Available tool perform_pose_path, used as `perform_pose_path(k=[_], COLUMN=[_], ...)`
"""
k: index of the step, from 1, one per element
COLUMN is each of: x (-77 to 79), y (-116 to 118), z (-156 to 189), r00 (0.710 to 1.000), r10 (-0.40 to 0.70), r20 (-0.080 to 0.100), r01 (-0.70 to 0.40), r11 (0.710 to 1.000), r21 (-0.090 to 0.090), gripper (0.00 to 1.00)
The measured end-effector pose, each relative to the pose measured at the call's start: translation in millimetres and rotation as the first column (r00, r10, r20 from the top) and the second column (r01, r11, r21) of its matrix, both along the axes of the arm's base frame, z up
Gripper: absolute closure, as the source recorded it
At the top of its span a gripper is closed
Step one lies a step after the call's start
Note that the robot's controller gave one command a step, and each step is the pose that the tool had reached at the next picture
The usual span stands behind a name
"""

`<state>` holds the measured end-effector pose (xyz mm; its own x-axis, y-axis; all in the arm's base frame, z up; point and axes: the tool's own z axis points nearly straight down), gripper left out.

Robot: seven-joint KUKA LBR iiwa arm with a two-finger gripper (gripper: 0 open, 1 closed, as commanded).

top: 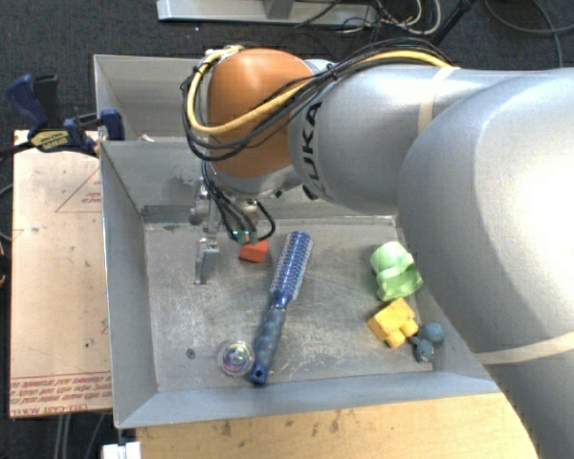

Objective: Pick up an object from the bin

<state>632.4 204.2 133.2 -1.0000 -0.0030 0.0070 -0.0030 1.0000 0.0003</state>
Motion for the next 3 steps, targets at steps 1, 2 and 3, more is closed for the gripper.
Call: perform_pose_path(k=[1,2,3], x=[-32.8,-63.8,-43.5], y=[-56.4,-137.2,-151.1], z=[-10.0,-17.6,-50.9], r00=[0.983,0.909,0.793], r10=[0.181,0.418,0.610], r20=[0.005,0.005,0.012], r01=[-0.181,-0.418,-0.610], r11=[0.984,0.909,0.793], r21=[-0.001,-0.001,-0.002], gripper=[0.00,0.00,0.00])
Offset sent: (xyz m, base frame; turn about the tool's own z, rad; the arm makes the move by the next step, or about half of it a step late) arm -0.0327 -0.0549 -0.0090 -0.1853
